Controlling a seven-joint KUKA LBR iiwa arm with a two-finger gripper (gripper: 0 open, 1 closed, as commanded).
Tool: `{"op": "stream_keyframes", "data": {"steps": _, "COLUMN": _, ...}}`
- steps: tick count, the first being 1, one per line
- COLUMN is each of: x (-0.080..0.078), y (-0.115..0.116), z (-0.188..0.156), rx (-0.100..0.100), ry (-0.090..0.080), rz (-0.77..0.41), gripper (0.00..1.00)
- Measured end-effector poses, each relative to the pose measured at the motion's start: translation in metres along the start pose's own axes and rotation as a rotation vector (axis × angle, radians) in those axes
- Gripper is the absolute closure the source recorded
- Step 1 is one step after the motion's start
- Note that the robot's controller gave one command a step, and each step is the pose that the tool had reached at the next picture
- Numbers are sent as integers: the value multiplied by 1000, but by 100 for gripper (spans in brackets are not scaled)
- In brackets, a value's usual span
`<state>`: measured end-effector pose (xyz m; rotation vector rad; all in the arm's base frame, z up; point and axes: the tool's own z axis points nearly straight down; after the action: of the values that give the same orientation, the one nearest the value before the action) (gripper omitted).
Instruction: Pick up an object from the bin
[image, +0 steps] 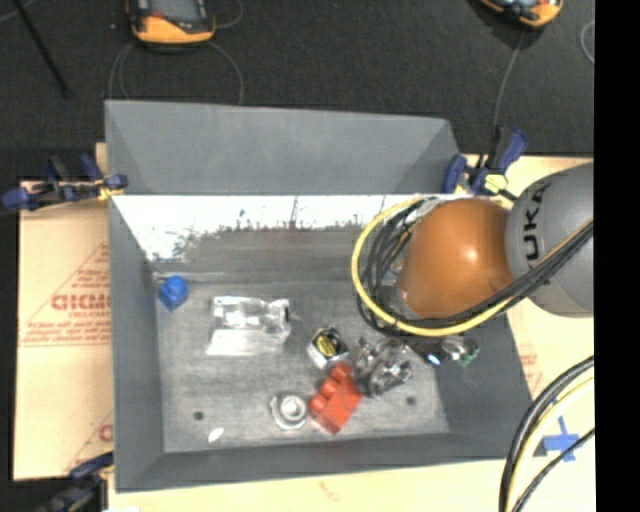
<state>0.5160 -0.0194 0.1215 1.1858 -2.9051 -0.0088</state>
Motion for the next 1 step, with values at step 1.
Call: {"op": "stream_keyframes", "data": {"steps": 1, "x": 0, "y": -4, "z": -5, "rx": 8, "ry": -5, "rz": 3, "gripper": 0}}
